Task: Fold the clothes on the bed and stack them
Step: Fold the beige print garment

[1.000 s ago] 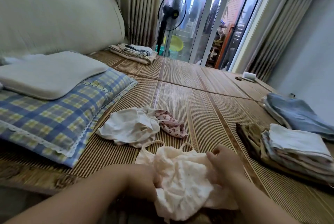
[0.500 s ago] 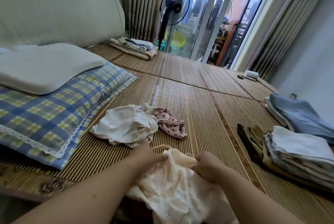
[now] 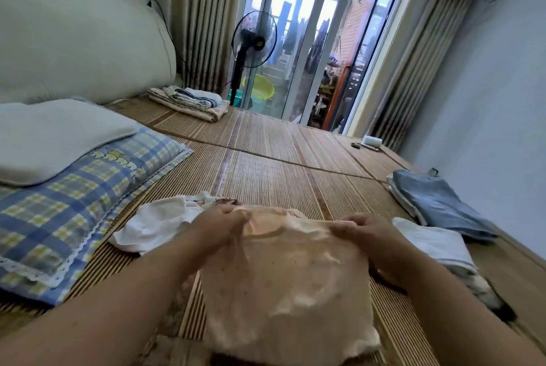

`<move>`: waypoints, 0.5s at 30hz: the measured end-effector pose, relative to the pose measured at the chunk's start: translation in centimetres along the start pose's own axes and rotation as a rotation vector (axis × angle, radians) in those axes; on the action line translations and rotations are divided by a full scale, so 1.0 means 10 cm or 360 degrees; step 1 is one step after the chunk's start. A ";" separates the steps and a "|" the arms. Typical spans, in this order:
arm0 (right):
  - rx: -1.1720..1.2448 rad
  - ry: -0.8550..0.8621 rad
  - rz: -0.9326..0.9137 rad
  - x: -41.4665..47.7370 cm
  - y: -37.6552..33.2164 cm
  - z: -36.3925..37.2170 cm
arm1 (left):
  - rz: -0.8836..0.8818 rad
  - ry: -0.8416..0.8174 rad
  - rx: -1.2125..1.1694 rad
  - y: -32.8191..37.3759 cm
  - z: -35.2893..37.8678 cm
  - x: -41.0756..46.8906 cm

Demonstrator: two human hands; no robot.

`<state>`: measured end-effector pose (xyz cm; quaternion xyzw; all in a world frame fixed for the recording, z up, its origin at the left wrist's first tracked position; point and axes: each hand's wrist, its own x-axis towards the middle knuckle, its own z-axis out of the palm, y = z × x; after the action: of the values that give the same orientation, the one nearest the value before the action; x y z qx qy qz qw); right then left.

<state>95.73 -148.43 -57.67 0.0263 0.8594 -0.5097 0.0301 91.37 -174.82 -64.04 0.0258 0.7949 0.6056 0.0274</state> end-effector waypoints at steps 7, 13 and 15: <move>-0.0363 0.0161 -0.0322 -0.22 -0.47 -0.40 | 0.0034 -0.0134 -0.0470 0.54 -0.27 -0.37; 0.0109 0.0010 -0.0276 -0.35 -0.72 -0.50 | 0.0105 0.0036 -0.0097 1.15 -0.41 -0.40; 0.0257 -0.0210 -0.0132 -0.39 -0.73 -0.53 | 0.0243 0.0147 0.0170 1.27 -0.39 -0.38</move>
<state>98.97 -147.30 -48.41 -0.0405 0.8122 -0.5786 0.0634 95.01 -175.45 -50.72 0.0597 0.8221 0.5634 -0.0567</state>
